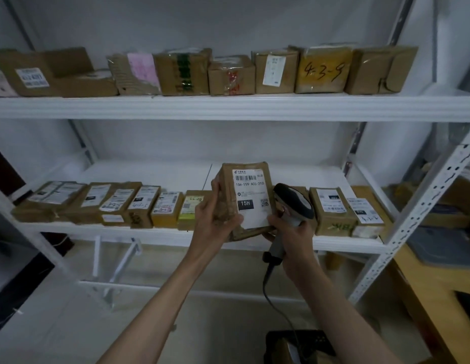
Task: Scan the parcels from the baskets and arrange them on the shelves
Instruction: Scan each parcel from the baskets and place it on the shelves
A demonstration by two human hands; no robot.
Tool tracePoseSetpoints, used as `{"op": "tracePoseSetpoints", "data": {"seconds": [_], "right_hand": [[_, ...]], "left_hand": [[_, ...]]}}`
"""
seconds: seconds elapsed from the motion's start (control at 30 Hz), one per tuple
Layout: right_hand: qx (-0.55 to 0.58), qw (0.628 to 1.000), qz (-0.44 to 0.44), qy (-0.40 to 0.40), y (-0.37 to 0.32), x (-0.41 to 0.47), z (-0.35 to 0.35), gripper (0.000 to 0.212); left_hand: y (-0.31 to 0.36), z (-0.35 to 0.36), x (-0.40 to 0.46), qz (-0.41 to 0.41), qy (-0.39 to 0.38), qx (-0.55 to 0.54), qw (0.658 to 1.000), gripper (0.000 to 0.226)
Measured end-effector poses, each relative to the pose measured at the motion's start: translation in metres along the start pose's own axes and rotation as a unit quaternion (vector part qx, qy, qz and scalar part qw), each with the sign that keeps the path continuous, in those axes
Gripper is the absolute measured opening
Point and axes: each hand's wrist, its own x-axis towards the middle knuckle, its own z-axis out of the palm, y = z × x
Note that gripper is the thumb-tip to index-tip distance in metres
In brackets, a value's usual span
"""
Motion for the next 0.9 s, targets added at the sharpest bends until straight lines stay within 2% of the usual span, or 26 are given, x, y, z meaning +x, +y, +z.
{"op": "tracePoseSetpoints", "data": {"seconds": [0.1, 0.27, 0.33, 0.4, 0.5, 0.6, 0.77, 0.9], "right_hand": [[-0.002, 1.000, -0.008, -0.005, -0.002, 0.000, -0.002, 0.038], [-0.042, 0.999, -0.018, -0.011, -0.005, 0.002, -0.012, 0.041], [-0.081, 0.996, -0.033, -0.021, -0.010, 0.003, -0.017, 0.035], [-0.127, 0.989, -0.067, -0.025, -0.018, 0.001, -0.021, 0.029], [-0.180, 0.972, -0.144, -0.036, -0.034, -0.004, -0.023, 0.032], [-0.204, 0.958, -0.184, -0.080, -0.055, -0.009, -0.020, 0.031], [-0.260, 0.935, -0.194, -0.143, -0.080, -0.021, -0.007, 0.031], [-0.260, 0.934, -0.175, -0.171, -0.090, -0.028, -0.003, 0.030]], "left_hand": [[-0.001, 0.001, -0.001, 0.012, -0.028, -0.021, 0.999, 0.086], [0.007, 0.001, -0.003, -0.046, -0.072, -0.040, 0.996, 0.080], [0.010, 0.000, 0.000, -0.052, -0.079, -0.046, 0.994, 0.081], [0.012, 0.000, 0.003, -0.044, -0.071, -0.045, 0.996, 0.088], [0.017, 0.001, 0.013, -0.020, -0.054, -0.028, 0.998, 0.095], [0.026, 0.004, 0.023, 0.000, -0.032, 0.001, 1.000, 0.097], [0.036, 0.008, 0.035, 0.068, 0.004, 0.079, 0.995, 0.095], [0.040, 0.009, 0.040, 0.095, 0.021, 0.099, 0.990, 0.096]]}}
